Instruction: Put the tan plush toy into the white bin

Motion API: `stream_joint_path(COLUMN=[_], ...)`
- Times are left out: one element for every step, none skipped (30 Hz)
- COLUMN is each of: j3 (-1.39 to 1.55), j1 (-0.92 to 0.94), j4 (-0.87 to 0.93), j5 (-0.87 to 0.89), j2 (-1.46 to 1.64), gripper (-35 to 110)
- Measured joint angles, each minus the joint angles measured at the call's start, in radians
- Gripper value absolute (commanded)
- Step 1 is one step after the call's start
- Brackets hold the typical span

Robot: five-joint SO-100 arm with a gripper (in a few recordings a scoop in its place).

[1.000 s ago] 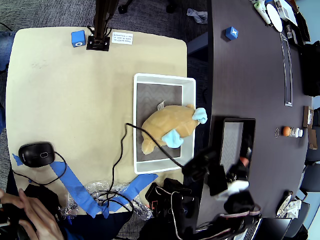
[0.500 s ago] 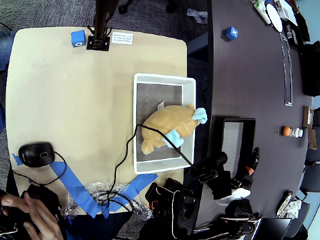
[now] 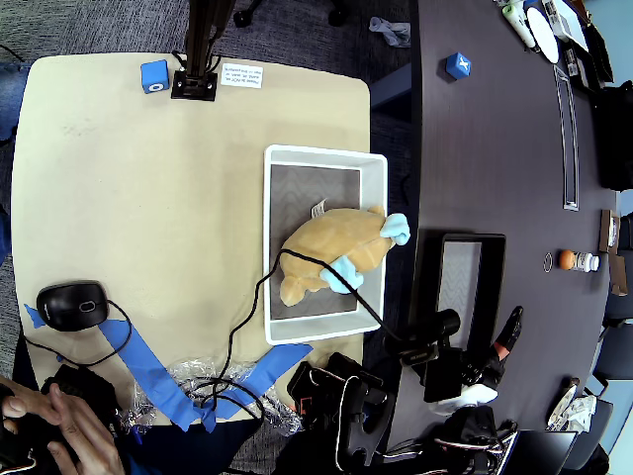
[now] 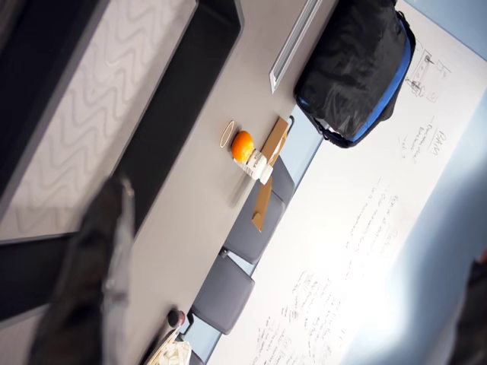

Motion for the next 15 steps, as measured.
stream_joint_path(j3=[0.000, 0.000, 0.000, 0.000, 0.000, 0.000, 0.000, 0.000, 0.000, 0.000, 0.000, 0.000, 0.000, 0.000, 0.000], j1=[-0.002, -0.003, -0.003, -0.003, -0.002, 0.000, 0.000, 0.000, -0.002, -0.005, -0.006, -0.008, -0.009, -0.011, -0.011], j4=[0.000, 0.000, 0.000, 0.000, 0.000, 0.000, 0.000, 0.000, 0.000, 0.000, 0.000, 0.000, 0.000, 0.000, 0.000], j5=[0.000, 0.000, 0.000, 0.000, 0.000, 0.000, 0.000, 0.000, 0.000, 0.000, 0.000, 0.000, 0.000, 0.000, 0.000], j2=[0.000, 0.000, 0.000, 0.000, 0.000, 0.000, 0.000, 0.000, 0.000, 0.000, 0.000, 0.000, 0.000, 0.000, 0.000], gripper=[63, 63, 63, 63, 63, 63, 63, 63, 63, 63, 63, 63, 63, 63, 63])
